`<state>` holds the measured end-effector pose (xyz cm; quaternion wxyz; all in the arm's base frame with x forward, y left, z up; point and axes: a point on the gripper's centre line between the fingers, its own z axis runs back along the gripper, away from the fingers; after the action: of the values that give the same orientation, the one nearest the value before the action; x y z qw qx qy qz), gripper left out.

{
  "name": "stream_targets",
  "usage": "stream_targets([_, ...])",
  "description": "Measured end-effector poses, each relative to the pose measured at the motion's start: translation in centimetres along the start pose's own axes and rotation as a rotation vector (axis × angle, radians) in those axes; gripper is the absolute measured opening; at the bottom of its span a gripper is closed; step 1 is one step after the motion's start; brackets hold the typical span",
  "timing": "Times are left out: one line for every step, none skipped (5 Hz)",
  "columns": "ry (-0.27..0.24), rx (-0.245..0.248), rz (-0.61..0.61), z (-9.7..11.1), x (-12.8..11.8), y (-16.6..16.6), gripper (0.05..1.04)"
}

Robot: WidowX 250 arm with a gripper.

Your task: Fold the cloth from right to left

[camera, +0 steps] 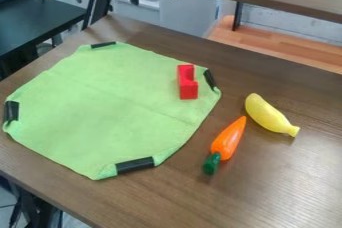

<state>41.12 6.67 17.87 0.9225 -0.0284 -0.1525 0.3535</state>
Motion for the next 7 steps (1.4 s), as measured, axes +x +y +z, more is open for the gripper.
stream_targets([0.037, 0.022, -0.001, -1.6, -0.5, 0.3, 1.000])
stream_targets([0.090, 0.078, -0.008, -3.9, -1.8, 3.5, 1.000])
stream_targets([0.057, 0.073, 0.002, -3.0, -1.3, 7.2, 1.001])
stream_targets([0.061, 0.049, -0.019, -3.1, -1.6, 9.9, 1.001])
stream_targets([0.049, 0.077, -0.015, -3.5, -1.8, 14.6, 1.001])
stream_targets([0.068, 0.089, -0.046, -4.7, -2.6, 17.4, 1.001])
stream_targets([0.052, 0.123, -0.043, -6.3, -3.5, 20.8, 1.001])
